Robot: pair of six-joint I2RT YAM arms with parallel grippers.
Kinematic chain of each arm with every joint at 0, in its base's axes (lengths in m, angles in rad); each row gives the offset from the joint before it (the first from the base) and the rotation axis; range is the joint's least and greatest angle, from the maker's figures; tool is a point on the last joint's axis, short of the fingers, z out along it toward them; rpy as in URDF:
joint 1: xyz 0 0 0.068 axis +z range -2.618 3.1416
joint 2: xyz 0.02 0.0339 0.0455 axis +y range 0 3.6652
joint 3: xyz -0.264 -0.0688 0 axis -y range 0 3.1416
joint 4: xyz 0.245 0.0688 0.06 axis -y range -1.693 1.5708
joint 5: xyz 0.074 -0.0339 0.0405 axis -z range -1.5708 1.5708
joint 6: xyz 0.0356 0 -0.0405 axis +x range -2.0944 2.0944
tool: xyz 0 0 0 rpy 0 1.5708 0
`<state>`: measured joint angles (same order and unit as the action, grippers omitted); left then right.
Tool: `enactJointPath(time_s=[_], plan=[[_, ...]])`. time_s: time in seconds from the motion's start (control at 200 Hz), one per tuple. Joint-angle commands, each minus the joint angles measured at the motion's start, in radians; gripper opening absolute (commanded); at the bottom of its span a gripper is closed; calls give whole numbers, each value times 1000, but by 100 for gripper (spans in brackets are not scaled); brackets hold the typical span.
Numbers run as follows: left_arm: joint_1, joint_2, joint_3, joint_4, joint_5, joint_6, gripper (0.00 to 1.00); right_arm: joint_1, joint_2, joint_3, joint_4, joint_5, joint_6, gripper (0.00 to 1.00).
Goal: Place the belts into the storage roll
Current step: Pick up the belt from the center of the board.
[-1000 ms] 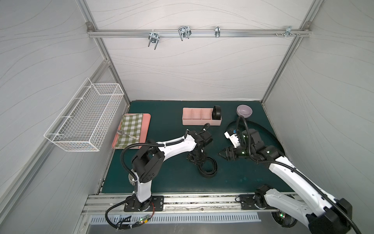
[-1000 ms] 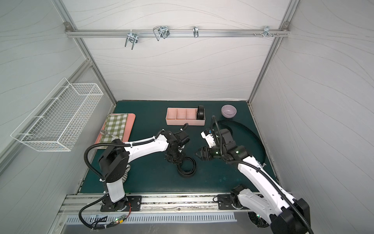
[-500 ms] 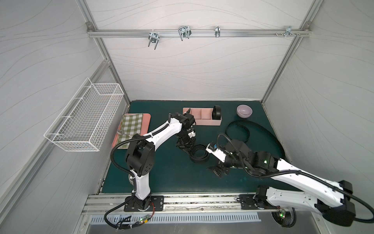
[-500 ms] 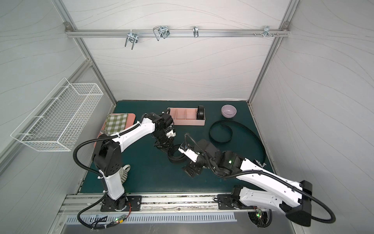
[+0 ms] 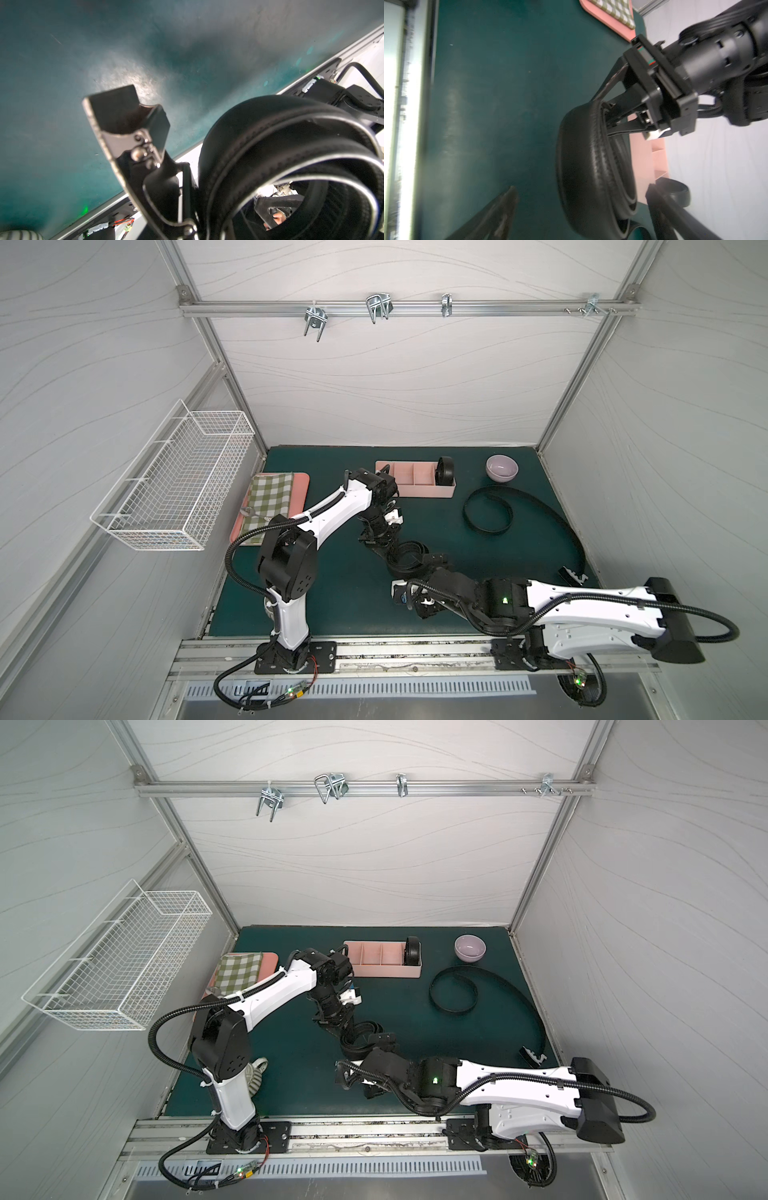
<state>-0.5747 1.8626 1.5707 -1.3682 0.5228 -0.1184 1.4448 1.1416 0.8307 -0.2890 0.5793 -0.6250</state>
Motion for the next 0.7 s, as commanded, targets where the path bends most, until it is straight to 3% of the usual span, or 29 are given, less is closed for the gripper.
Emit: enactJointPath(time_s=[0.0, 0.3, 0.58, 0.69], plan=[[-5, -7, 47, -57, 65, 42, 0, 6, 22, -14, 151, 55, -163, 99], [-3, 10, 73, -65, 80, 45, 0, 7, 87, -26, 154, 52, -254, 94], [-5, 15, 66, -67, 63, 45, 0, -34, 82, -2, 79, 16, -245, 68], [-5, 15, 57, -63, 66, 42, 0, -42, 85, 15, 52, 15, -246, 53]])
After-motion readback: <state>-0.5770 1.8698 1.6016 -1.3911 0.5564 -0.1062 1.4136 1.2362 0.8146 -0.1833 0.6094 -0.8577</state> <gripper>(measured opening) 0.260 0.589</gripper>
